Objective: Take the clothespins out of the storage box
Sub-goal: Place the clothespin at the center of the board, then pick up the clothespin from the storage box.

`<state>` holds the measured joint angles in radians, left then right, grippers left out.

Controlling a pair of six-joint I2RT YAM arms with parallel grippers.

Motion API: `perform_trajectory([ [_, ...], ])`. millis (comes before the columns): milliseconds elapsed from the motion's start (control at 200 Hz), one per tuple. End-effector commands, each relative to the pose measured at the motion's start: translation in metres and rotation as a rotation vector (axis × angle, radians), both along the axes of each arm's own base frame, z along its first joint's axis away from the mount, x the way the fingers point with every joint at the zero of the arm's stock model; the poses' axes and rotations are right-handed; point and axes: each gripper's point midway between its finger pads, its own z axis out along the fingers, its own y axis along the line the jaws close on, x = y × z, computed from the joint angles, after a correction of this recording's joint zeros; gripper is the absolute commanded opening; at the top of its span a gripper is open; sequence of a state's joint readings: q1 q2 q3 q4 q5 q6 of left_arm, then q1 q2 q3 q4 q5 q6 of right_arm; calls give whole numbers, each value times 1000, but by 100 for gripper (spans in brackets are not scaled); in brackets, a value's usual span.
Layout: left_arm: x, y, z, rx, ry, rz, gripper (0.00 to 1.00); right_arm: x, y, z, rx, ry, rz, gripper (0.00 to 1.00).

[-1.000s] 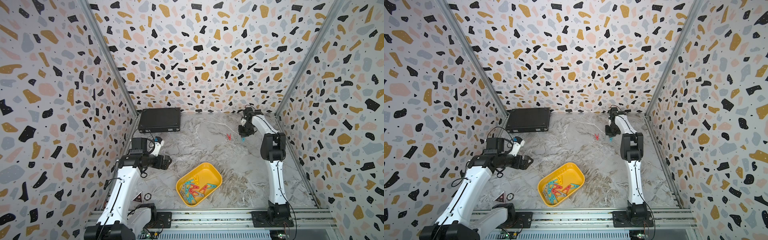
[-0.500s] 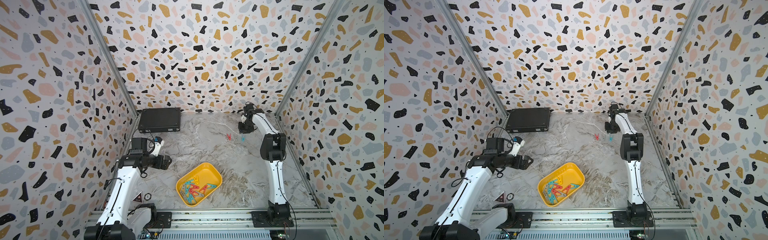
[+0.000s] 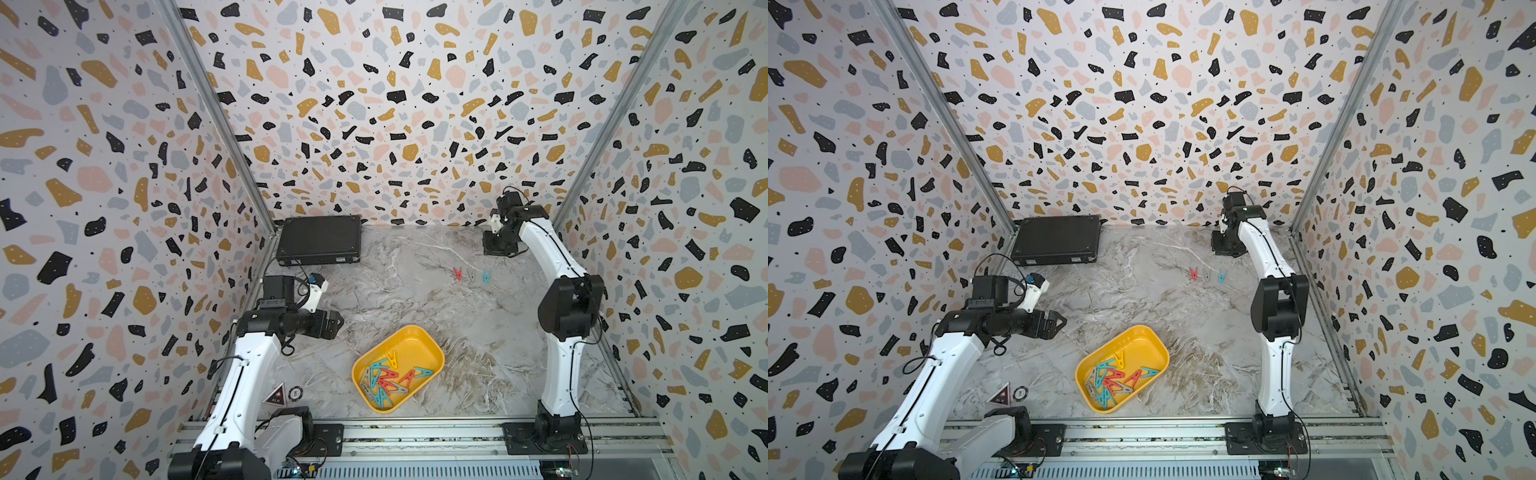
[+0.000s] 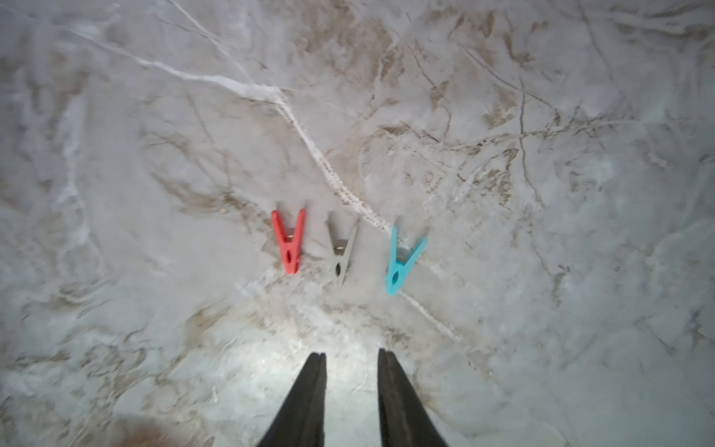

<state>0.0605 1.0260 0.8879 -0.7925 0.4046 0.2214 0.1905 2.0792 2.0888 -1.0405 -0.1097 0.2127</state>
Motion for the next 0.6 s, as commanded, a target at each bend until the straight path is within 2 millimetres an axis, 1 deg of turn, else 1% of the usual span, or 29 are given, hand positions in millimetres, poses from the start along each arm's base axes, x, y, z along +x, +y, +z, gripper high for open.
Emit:
perform_trajectory([
  [0,-1,-2,2,2,-25,-15,100,-41,27,33,42,-41,53,29],
  [25,-1,-2,2,2,-25,-14,100,-50,32,36,58,-49,65,29],
  [30,-1,-2,3,1,-27,-14,100,-51,34,34,61,-43,67,29],
  [55,-1,-2,2,2,-26,-13,100,-60,41,41,83,-62,85,29],
  [60,-1,-2,2,3,-26,-12,100,-61,43,37,84,-52,89,29],
  [125,-1,-2,3,2,-28,-13,100,-84,58,40,122,-66,129,29],
  [195,-1,-2,3,3,-29,-13,100,-111,76,47,161,-82,194,29],
  [280,1,0,4,10,-33,-1,100,-148,98,46,163,-76,291,30],
  [340,1,2,4,19,-37,7,100,-173,112,43,166,-64,356,32],
  [471,3,7,4,37,-42,28,100,-220,137,25,187,-23,457,32],
  [596,4,10,6,49,-48,43,100,-250,158,9,173,-23,542,33],
])
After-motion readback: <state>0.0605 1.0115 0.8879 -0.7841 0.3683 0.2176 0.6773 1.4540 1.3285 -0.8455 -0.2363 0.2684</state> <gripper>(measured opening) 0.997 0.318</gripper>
